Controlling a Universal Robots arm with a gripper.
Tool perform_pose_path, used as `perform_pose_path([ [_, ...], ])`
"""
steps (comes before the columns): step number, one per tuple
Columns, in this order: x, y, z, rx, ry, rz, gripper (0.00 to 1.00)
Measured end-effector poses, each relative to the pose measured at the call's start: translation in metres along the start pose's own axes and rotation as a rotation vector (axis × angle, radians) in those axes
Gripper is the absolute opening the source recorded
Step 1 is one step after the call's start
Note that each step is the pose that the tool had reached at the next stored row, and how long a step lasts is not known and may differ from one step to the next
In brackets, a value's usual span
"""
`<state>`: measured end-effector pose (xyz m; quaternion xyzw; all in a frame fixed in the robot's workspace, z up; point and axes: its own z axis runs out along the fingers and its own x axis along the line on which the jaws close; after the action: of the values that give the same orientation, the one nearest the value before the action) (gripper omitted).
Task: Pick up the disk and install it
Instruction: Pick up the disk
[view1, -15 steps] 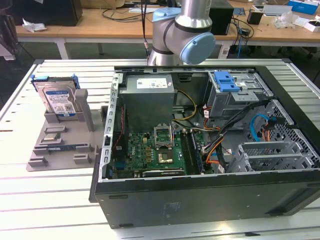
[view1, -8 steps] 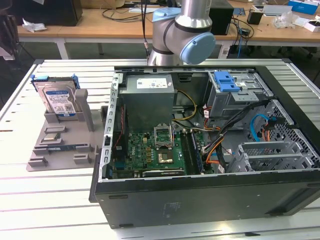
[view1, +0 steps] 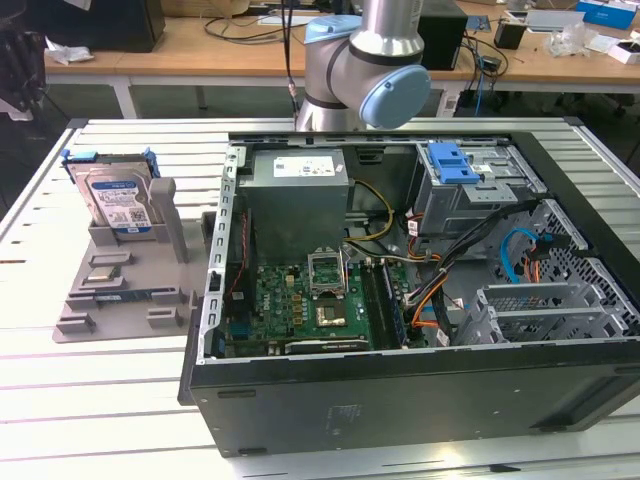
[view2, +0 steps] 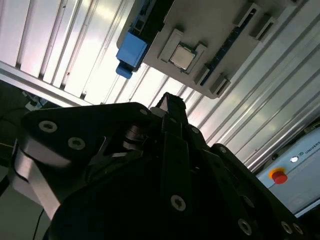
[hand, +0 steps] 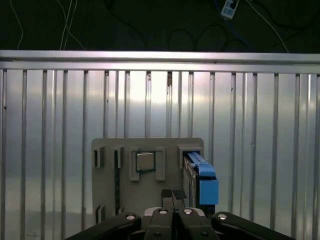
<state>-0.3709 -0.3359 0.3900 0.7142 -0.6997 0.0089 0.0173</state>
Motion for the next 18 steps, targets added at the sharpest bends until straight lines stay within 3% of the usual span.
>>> perform_pose_path([
  [2,0.0,0.0001,0.0001,0.0007,-0.0009,0.0,0.11],
  [3,0.0,0.0002,0.0001,0.0005,-0.0094,0.004,0.11],
  [4,0.0,0.0001,0.0001,0.0005,-0.025,0.009,0.11],
  [6,-0.0001,0.0001,0.0004,0.0007,-0.0446,0.019,0.11],
  [14,-0.0001,0.0001,0.0009,0.0002,-0.0454,0.049,0.11],
  [15,-0.0001,0.0001,0.0009,0.0002,-0.0454,0.049,0.23],
  [16,-0.0001,0.0001,0.001,0.0003,-0.0454,0.05,0.23],
  [18,-0.0001,0.0001,0.0009,0.0002,-0.0454,0.05,0.36],
])
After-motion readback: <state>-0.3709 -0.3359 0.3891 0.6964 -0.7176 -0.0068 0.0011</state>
